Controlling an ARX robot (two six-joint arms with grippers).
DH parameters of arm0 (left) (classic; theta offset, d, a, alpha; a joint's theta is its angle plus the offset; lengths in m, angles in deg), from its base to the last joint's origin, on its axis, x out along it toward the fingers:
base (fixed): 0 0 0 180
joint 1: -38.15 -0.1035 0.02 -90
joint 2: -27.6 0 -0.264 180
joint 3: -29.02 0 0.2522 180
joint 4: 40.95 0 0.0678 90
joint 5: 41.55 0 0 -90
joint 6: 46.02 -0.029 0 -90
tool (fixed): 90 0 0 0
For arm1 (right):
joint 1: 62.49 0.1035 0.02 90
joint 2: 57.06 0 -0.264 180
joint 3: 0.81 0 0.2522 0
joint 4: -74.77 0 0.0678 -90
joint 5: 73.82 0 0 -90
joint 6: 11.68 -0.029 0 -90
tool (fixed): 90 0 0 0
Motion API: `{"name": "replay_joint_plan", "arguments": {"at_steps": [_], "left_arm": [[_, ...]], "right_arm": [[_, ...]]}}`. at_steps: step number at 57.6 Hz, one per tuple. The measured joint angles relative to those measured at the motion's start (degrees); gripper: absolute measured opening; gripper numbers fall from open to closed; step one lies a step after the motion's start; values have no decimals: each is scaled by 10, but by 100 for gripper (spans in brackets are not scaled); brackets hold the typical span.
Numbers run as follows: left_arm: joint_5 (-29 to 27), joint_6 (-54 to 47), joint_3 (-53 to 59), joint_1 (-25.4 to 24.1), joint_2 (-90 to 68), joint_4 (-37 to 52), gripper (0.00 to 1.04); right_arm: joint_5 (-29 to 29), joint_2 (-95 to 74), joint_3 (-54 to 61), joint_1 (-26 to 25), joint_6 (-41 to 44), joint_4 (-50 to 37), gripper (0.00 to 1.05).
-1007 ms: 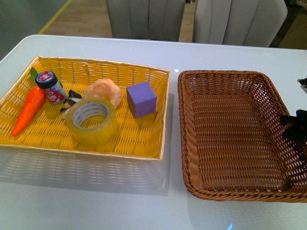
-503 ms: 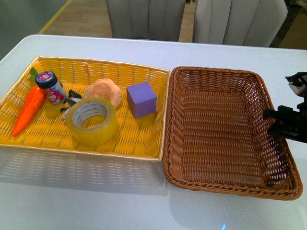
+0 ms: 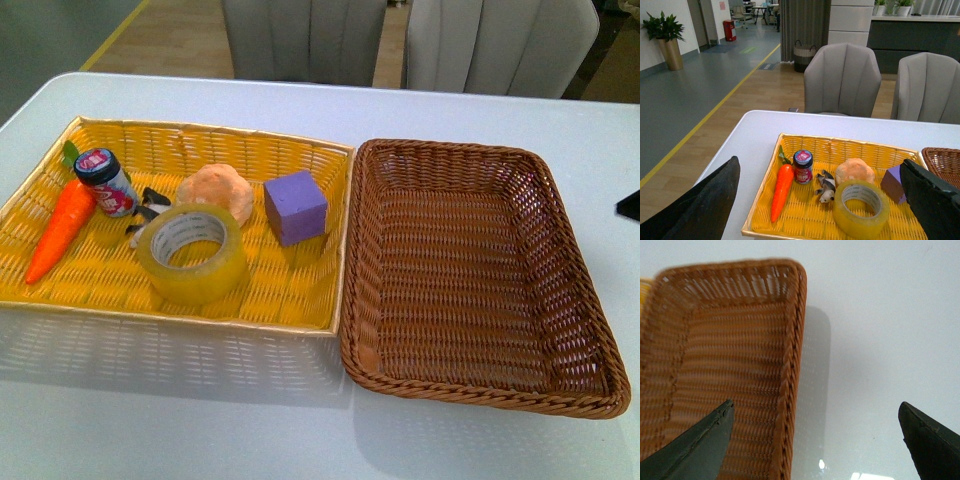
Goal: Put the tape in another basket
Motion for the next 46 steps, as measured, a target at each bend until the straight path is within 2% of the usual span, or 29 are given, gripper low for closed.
{"name": "replay_joint_plan", "arguments": {"at_steps": [2, 4, 5, 10, 16, 29, 33, 46], "left_arm": [[0, 0, 0, 0, 0, 0, 96], [0, 0, 0, 0, 0, 0, 96], [0, 0, 0, 0, 0, 0, 96], [0, 0, 0, 0, 0, 0, 96], [0, 0, 0, 0, 0, 0, 96], [0, 0, 0, 0, 0, 0, 96], [0, 0, 0, 0, 0, 0, 96], [0, 0, 0, 0, 0, 0, 96]], "right_arm": [[-7, 29, 15, -8, 1, -2, 96], [4, 40, 42, -11, -4, -61, 92], [15, 49, 66, -14, -6, -127, 89], [31, 83, 174, -17, -11, -348, 75], [36, 151, 267, -3, -12, -471, 59], [75, 269, 330, 33, -13, -435, 20], [89, 313, 346, 45, -13, -408, 4], [120, 420, 372, 74, -15, -328, 2]]}}
